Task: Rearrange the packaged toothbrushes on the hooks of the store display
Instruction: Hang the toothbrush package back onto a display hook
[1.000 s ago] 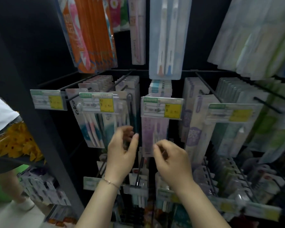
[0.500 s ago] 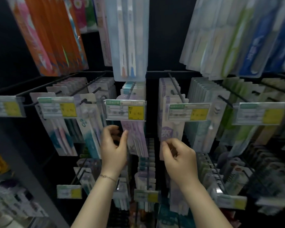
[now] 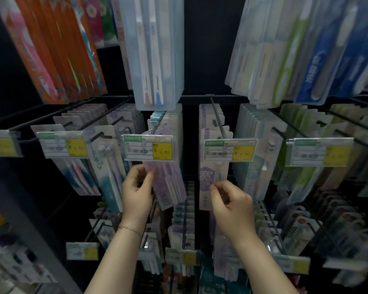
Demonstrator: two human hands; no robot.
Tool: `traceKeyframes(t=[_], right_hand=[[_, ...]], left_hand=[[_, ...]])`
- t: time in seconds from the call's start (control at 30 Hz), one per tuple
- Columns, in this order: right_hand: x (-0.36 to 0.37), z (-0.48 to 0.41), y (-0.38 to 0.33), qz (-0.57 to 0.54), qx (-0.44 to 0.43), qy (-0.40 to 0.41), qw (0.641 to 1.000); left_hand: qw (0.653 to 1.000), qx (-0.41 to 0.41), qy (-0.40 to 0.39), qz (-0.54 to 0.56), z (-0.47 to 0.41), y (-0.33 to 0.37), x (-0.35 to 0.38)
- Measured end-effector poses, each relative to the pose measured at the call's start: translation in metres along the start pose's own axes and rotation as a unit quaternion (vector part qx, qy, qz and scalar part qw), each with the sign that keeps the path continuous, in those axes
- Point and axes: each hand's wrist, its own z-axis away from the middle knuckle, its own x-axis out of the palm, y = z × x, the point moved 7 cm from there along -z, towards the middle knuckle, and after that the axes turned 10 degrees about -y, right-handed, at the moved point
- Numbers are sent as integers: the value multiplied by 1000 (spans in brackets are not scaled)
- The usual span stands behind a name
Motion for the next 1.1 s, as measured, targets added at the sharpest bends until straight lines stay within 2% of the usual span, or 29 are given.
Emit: traceKeyframes(t=[0.2, 0.37, 0.57, 0.93, 1.1], right_hand=[[-7, 1, 5, -1, 15, -6, 1000], [-17, 4, 9, 1, 34, -13, 999], [-31, 10, 15, 8, 35, -8, 999], [-43, 28, 23, 19, 6, -19, 1000], [-34, 44, 24, 55, -38, -46, 997]], left_hand=[[998, 0, 37, 59, 4, 5, 0], [996, 4, 54, 66, 4, 9, 4], [988, -45, 110, 101, 12, -2, 3], [982, -32, 179, 47, 54, 6, 0], [987, -29, 156, 15, 83, -2, 11]])
